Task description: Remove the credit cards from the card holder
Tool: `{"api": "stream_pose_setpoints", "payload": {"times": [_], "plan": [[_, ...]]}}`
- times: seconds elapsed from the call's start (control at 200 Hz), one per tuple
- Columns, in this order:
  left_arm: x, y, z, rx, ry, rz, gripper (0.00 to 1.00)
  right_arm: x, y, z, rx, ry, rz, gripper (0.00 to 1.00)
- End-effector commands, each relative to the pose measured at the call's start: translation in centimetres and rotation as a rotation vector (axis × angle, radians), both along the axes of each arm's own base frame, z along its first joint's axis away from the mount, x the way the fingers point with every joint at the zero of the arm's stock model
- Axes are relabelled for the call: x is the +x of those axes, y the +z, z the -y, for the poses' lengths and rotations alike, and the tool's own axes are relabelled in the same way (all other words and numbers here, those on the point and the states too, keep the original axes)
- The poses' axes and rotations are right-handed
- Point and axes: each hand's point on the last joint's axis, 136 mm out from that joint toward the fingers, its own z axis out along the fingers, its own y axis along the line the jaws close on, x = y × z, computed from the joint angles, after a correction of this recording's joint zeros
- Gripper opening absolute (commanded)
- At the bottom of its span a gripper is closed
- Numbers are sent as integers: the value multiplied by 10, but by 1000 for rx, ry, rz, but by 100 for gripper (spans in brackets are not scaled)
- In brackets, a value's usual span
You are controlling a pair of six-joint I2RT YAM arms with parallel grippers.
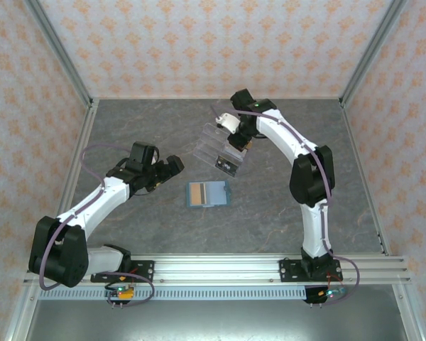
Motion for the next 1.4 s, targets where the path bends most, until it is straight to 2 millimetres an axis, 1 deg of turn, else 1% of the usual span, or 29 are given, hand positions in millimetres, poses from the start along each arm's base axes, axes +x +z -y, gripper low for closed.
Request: {"api": "stream_pose_setpoints", "payload": {"times": [0.0,0.035,0.12,0.29,0.33,0.435,0.48,0.525,0.586,0.666,0.721,0.776,0.836,0.936,1.031,1.106,1.196,1.286,1.396], "plan": [[6,6,1,2,-20,19,100,1,2,1,-26,18,5,0],[6,6,1,3,-19,18,100,1,2,0,-25,18,5,0],[6,5,2,2,-25,16,100,-2,3,-3,-12,25,-3,7],[5,5,2,0,-26,17,100,3,8,-4,-7,-8,12,20],[5,5,2,1,-26,14,100,4,10,-3,-5,-17,13,22],[4,5,1,3,-27,14,100,4,24,-4,21,-42,33,24],[3,5,0,6,-23,12,100,3,33,-6,42,-57,44,25],[3,5,0,8,-21,12,100,1,42,-6,64,-78,54,28],[2,4,-2,15,-14,8,100,-1,55,-6,98,-112,69,33],[0,1,-6,30,3,-5,100,-6,66,-6,133,-190,88,43],[-2,0,-9,40,17,-14,100,-9,72,-5,152,-260,104,47],[-3,-2,-12,54,29,-21,100,-10,79,-4,185,-353,124,48],[-5,-4,-16,73,40,-31,100,-16,80,-3,221,-450,111,48],[-8,-9,-22,102,54,-48,100,-34,73,-11,294,-576,30,49],[-10,-11,-24,113,60,-55,100,-58,62,-28,357,-626,-47,51],[-12,-13,-26,121,66,-60,100,-80,46,-46,358,-613,-105,51],[-13,-14,-28,128,73,-61,100,-97,24,-62,322,-646,-151,52],[-14,-14,-32,146,85,-61,100,-110,-2,-77,301,-686,-219,52],[-15,-13,-35,158,91,-62,100,-121,-27,-95,276,-705,-275,51]]}}
